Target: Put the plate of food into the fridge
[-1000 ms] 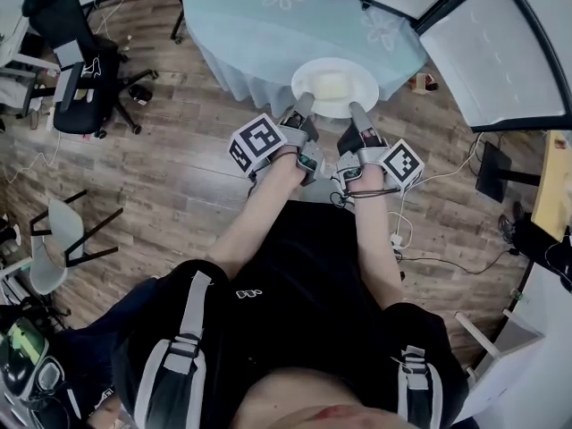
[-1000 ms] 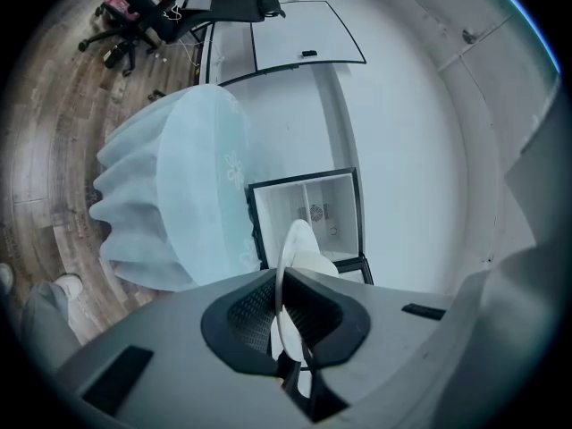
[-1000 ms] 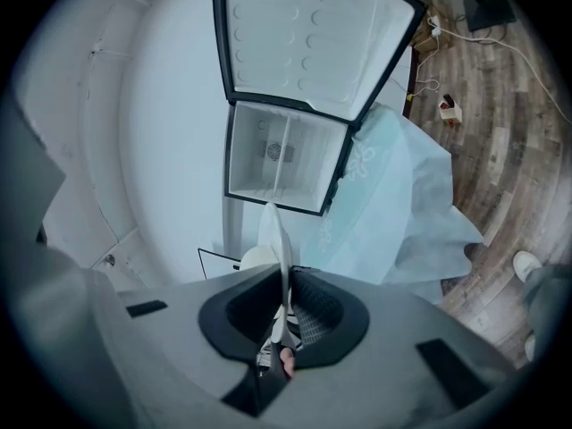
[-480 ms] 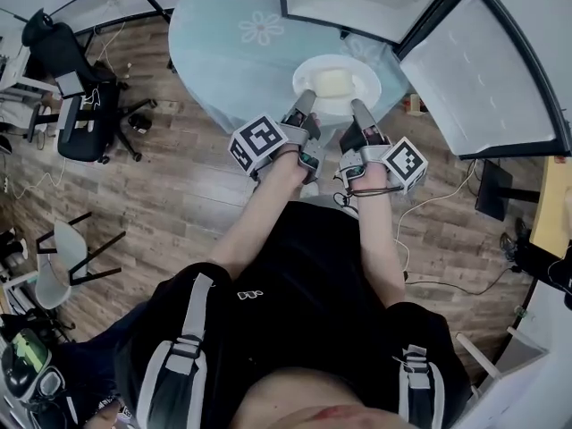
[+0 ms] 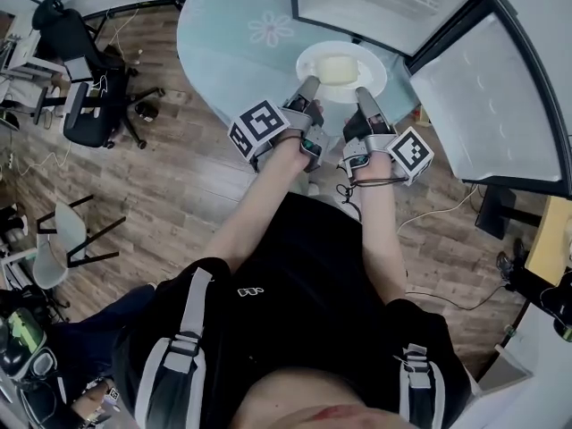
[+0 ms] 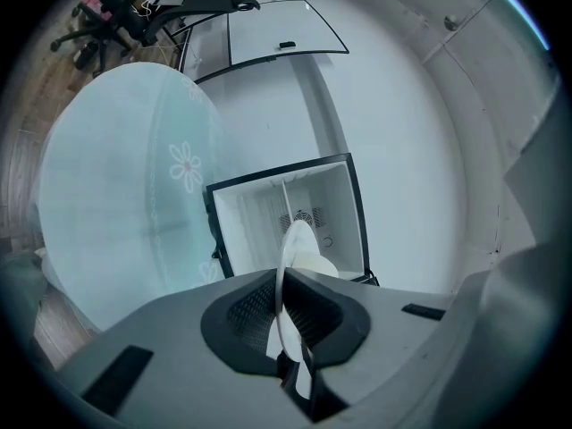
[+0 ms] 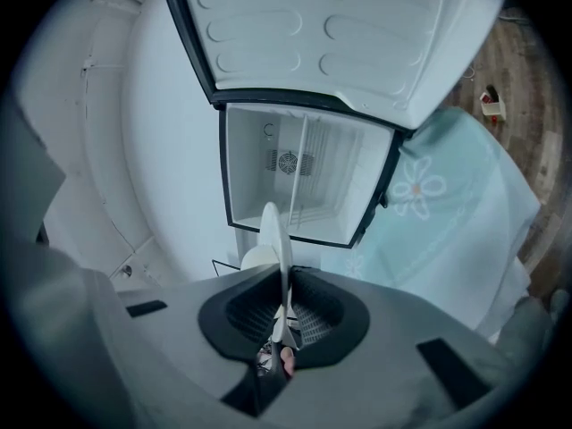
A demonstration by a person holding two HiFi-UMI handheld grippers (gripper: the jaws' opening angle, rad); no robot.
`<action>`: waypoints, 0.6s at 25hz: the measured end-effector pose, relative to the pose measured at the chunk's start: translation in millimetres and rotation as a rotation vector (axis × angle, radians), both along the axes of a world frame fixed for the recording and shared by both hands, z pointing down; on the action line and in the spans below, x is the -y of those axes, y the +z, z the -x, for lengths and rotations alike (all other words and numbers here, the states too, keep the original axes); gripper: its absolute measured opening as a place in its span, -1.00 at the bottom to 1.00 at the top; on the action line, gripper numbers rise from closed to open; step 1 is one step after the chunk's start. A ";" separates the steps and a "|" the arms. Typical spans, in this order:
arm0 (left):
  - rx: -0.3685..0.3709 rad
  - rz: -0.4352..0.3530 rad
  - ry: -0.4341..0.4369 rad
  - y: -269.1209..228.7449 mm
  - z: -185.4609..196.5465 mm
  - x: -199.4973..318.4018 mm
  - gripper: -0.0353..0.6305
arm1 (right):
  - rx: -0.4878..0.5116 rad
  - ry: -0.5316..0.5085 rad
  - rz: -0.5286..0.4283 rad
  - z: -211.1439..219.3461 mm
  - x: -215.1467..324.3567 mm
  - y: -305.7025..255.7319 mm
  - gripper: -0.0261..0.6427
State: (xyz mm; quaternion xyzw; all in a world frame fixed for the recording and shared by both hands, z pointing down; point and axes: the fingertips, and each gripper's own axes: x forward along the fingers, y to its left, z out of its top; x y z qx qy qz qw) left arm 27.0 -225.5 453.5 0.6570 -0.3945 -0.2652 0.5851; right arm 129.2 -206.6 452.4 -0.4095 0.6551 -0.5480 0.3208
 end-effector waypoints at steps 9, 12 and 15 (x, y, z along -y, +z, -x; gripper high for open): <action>0.003 -0.045 0.021 -30.5 -15.8 73.6 -0.88 | 0.012 0.034 -0.058 -14.5 70.6 -29.8 -0.82; 0.001 -0.051 0.034 -37.0 -20.9 87.6 -0.87 | 0.014 0.055 -0.069 -19.1 83.0 -36.0 -0.82; 0.000 -0.056 0.048 -41.9 -27.5 101.4 -0.87 | 0.024 0.074 -0.075 -24.7 94.9 -40.8 -0.82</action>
